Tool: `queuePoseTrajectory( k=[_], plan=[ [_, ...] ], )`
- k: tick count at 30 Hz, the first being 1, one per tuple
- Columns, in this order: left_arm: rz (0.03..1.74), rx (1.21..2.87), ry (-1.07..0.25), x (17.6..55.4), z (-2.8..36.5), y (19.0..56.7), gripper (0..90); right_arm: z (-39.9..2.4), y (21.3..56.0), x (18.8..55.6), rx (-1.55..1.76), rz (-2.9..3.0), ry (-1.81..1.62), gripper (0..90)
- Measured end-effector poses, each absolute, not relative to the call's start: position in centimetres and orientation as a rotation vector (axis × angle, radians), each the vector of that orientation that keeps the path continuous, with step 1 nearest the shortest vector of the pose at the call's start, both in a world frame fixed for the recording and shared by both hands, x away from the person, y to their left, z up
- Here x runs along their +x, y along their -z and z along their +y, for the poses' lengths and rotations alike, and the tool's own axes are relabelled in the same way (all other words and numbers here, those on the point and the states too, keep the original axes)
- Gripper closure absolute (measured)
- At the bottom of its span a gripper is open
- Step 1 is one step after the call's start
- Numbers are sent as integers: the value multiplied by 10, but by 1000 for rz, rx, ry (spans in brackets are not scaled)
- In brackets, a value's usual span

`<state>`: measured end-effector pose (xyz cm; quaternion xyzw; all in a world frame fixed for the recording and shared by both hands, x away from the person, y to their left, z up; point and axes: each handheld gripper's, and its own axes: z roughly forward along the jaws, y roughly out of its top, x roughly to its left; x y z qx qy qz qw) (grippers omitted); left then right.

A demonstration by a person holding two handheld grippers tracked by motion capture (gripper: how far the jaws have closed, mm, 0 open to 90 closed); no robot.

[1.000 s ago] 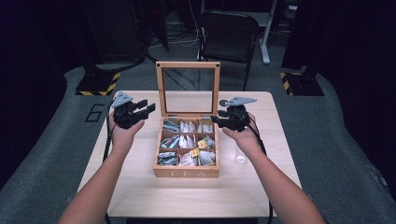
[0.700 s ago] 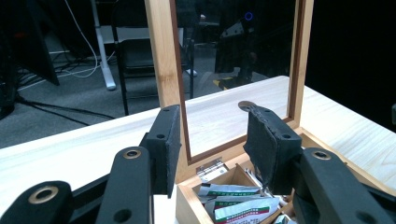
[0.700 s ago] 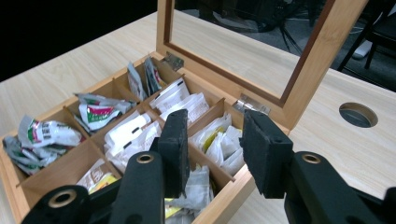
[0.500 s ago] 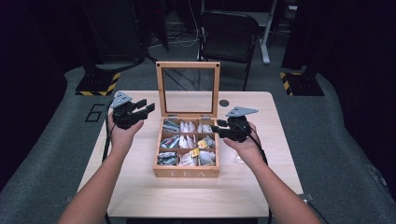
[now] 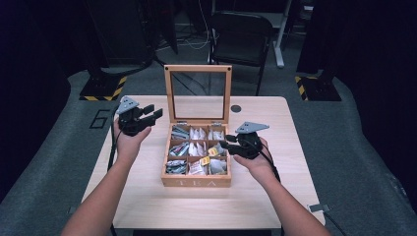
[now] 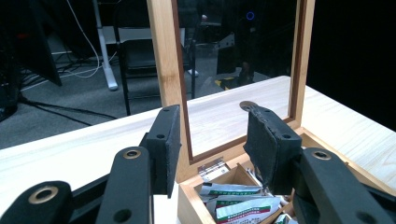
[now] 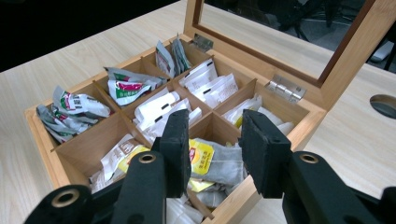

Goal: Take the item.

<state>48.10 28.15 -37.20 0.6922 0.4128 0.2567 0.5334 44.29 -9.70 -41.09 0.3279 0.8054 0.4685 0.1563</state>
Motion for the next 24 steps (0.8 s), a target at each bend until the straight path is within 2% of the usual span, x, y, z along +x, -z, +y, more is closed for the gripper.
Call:
queuePoseTrajectory(
  k=[24],
  plan=[
    [984, 1650, -612, 481, 281, 372, 551, -91, 446, 418, 945, 2354, -1369, 649]
  ],
)
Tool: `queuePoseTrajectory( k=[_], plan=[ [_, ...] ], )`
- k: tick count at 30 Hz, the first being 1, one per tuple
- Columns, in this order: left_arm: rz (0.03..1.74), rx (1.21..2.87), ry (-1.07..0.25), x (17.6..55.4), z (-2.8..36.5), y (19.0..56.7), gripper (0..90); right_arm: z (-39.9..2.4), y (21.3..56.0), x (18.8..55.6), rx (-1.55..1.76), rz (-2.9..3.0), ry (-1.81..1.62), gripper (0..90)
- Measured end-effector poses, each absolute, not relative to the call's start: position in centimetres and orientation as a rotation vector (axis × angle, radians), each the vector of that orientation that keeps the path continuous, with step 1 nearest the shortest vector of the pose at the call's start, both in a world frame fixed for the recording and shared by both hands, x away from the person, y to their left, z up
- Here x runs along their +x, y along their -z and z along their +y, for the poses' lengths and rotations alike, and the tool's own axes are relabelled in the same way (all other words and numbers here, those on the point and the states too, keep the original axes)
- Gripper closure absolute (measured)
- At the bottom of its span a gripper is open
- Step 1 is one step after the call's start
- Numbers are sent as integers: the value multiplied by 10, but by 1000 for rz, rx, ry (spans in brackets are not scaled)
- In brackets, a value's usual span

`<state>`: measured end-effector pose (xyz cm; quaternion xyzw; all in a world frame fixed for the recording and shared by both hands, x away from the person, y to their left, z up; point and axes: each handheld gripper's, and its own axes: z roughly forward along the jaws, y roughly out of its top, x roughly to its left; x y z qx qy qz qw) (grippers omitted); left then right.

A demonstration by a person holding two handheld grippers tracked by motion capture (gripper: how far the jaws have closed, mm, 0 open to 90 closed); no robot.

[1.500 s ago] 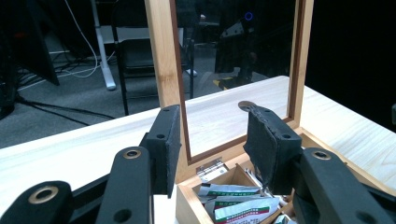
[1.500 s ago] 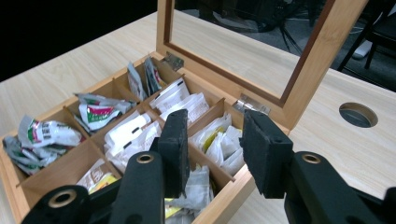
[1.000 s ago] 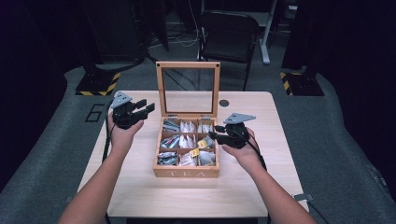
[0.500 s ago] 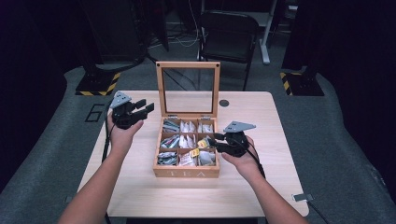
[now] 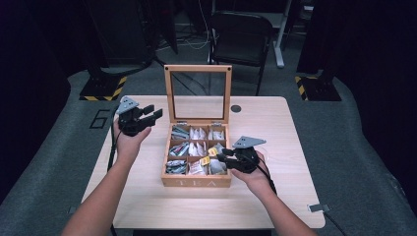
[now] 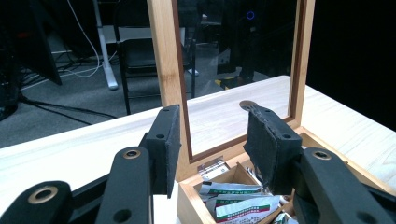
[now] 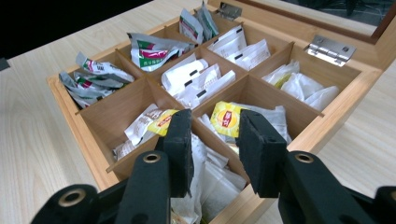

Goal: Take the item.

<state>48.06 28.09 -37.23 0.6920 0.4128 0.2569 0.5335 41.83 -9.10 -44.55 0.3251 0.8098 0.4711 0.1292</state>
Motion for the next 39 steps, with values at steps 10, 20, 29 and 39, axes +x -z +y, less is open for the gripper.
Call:
queuePoseTrajectory(
  k=[10, 20, 29, 39],
  plan=[
    [990, 1640, -610, 479, 284, 377, 551, -84, 460, 415, 964, 2410, -1355, 651],
    [997, 1627, -614, 478, 286, 378, 551, -80, 466, 415, 986, 2440, -1324, 656],
    [994, 1631, -617, 478, 286, 378, 551, -79, 470, 416, 1013, 2461, -1340, 660],
    [996, 1628, -622, 478, 286, 378, 551, -74, 468, 414, 980, 2464, -1393, 665]
  ],
)
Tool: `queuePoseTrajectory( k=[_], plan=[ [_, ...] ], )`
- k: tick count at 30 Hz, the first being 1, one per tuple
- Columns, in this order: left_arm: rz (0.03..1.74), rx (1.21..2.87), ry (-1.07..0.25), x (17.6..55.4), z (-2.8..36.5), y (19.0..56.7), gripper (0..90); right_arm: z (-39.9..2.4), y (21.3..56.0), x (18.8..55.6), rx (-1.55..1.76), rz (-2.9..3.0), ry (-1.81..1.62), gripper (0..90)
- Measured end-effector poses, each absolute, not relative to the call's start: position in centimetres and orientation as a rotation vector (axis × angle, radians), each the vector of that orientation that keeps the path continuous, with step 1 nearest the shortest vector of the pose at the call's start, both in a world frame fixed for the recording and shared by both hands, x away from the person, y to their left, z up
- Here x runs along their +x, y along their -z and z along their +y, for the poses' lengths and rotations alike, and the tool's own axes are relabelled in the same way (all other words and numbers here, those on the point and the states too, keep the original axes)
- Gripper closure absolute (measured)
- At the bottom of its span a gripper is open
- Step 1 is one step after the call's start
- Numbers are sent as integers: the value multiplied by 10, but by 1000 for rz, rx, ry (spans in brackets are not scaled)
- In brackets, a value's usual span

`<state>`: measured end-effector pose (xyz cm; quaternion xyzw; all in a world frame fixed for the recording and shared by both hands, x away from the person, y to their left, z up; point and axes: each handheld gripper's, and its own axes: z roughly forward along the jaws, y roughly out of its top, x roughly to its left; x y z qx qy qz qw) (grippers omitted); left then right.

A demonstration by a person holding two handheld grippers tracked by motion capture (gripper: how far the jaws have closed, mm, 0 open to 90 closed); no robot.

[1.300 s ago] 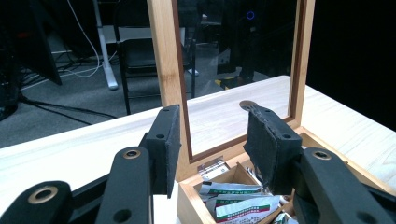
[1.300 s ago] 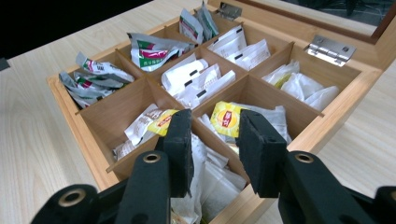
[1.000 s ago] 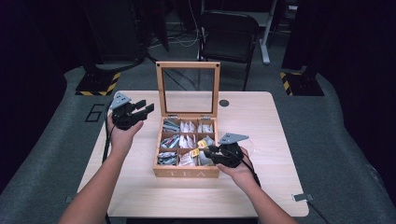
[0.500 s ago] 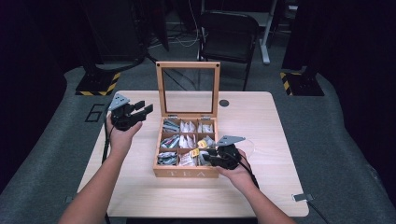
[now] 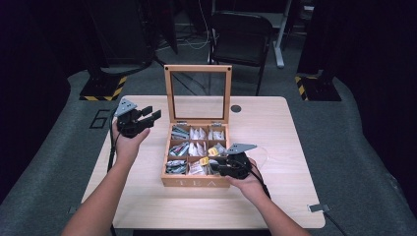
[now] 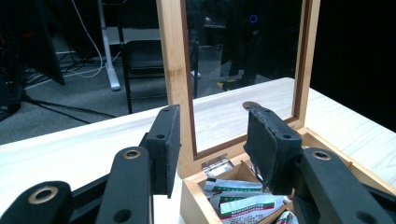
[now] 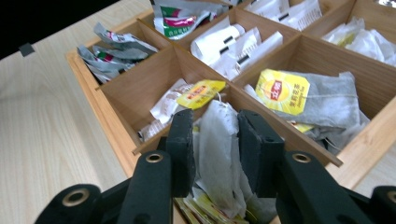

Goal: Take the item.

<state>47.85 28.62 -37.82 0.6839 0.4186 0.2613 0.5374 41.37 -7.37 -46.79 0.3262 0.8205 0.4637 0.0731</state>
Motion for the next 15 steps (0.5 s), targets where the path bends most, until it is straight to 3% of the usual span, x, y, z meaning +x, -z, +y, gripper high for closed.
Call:
queuePoseTrajectory(
  k=[15],
  plan=[
    [997, 1626, -628, 479, 286, 375, 551, -71, 461, 414, 957, 2461, -1418, 735]
  ],
)
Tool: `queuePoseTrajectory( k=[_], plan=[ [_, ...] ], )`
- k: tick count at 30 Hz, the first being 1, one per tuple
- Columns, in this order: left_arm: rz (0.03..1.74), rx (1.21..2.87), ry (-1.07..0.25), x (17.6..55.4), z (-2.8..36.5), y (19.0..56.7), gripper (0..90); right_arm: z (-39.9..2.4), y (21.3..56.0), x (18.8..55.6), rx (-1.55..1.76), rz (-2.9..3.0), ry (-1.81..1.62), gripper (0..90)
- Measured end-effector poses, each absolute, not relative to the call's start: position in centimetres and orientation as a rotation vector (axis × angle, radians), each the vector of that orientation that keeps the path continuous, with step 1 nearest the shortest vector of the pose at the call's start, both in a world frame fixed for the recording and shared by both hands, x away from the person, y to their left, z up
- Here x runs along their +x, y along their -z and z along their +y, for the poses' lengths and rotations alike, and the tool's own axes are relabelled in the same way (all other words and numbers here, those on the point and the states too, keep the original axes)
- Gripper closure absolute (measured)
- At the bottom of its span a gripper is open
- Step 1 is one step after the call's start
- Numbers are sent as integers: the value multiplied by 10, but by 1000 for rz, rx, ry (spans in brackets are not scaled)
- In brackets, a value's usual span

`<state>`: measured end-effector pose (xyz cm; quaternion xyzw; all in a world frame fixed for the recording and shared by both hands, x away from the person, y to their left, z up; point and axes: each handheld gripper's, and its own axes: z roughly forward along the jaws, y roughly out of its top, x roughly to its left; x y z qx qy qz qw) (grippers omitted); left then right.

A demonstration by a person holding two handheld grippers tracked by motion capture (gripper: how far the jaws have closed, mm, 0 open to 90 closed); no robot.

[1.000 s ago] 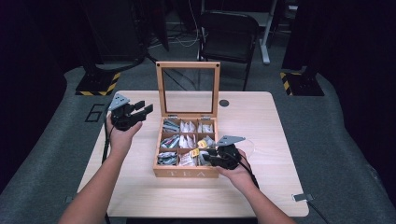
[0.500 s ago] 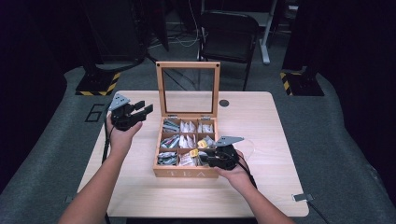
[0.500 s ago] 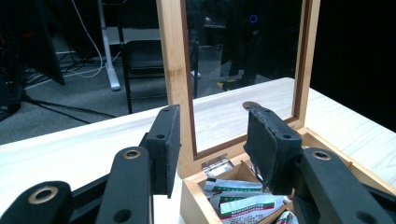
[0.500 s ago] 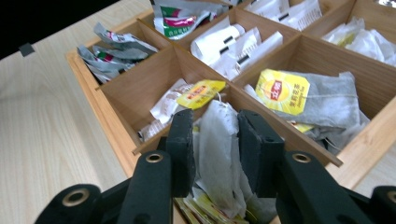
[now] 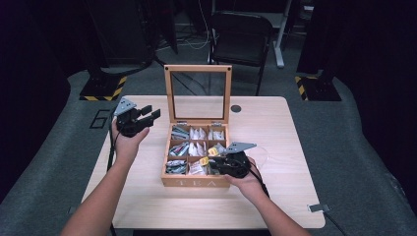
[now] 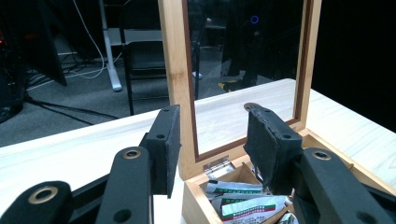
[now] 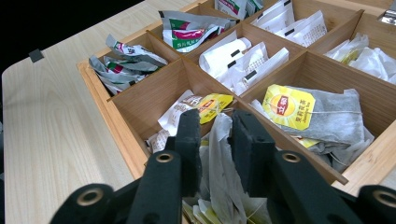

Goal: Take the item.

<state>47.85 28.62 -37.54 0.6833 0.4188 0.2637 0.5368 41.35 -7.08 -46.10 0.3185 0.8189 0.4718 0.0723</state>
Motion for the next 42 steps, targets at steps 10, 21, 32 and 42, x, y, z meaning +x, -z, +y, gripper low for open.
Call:
queuePoseTrajectory(
  k=[10, 21, 32, 42],
  plan=[
    [994, 1631, -626, 479, 284, 376, 551, -73, 457, 414, 924, 2458, -1403, 882],
    [996, 1629, -628, 478, 285, 375, 551, -78, 451, 413, 906, 2426, -1377, 888],
    [995, 1631, -629, 479, 284, 375, 551, -96, 446, 411, 938, 2389, -1389, 887],
    [994, 1628, -632, 479, 283, 375, 551, -105, 442, 403, 943, 2388, -1396, 886]
  ],
)
